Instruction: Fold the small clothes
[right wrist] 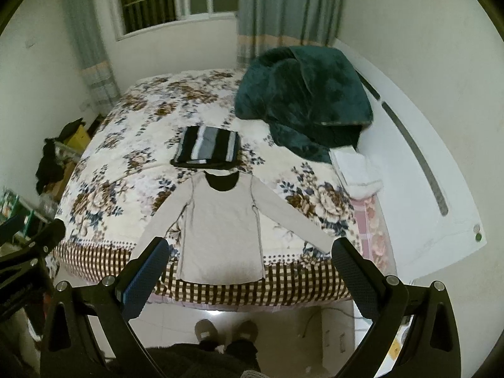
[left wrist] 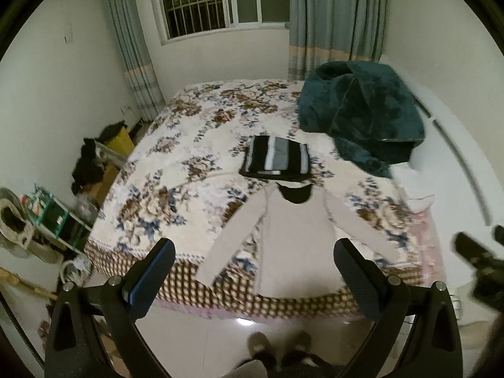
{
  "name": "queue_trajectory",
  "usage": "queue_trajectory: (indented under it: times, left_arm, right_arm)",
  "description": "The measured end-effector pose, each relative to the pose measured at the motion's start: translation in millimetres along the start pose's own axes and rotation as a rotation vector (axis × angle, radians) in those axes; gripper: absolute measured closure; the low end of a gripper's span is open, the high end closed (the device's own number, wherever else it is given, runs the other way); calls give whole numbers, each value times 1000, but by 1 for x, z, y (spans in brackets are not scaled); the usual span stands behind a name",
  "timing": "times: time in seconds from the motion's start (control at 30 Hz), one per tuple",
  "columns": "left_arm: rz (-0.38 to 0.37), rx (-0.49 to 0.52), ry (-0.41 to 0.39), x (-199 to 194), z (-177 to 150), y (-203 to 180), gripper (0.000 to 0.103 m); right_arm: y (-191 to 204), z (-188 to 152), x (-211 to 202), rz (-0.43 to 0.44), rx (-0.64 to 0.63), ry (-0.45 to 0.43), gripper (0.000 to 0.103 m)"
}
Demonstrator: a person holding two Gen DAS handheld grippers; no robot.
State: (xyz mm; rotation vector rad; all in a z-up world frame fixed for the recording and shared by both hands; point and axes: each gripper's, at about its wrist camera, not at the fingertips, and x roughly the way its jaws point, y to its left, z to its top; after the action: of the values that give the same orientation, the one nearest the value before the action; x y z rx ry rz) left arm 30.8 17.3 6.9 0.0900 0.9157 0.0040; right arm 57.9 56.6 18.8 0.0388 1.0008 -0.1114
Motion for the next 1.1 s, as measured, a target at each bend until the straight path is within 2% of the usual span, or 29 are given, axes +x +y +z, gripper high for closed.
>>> queue_trajectory:
  times: [0.1, 0.23, 0.3, 0.43, 0.57, 0.73, 0.83, 0.93, 0.97, 1.0, 1.03, 1.07, 1.1]
  left_arm:
    - [25, 30, 13, 48, 3, -6, 0]
    - [41, 52, 82, 128, -2, -20, 0]
    - [65, 67, 128, 174, -6, -32, 0]
    - [140, 80, 233, 280, -21, -59, 0]
    - [197, 64, 332, 375, -41, -80, 0]
    - [231, 40, 475, 472, -71, -90, 0]
    - [255, 29, 510, 522, -89, -91, 0]
    - [267, -4, 536, 556, -100, -86, 0]
    - [266, -21, 544, 565, -102, -83, 0]
    - [263, -44, 552, 573, -104, -77, 0]
    - [257, -61, 557, 581, -104, -76, 0]
    - [251, -85, 561, 585, -106, -68, 0]
    - [243, -104, 560, 590, -106, -65, 0]
  right_arm:
    - [-29, 1, 57, -70, 105, 46, 0]
    - [-89, -10, 146, -167, 262, 120, 0]
    - [-126, -27, 203, -216, 341, 171, 0]
    - [-209, -70, 331, -258, 530, 293, 0]
    - [-268, -111, 449, -305, 612, 363, 2]
    - [-330, -155, 579, -276, 785, 417, 2]
    - [-352, -181, 629, -310, 894, 485, 2]
    - [-363, -203, 672, -268, 995, 526, 2]
    - [-363, -206, 680, -257, 1007, 527, 7]
    - [-361, -209, 690, -246, 1017, 523, 18]
    - [-358, -209, 694, -260, 1014, 514, 20]
    - [-355, -208, 696, -274, 1011, 494, 30]
    - [-351, -205, 696, -290, 999, 467, 49]
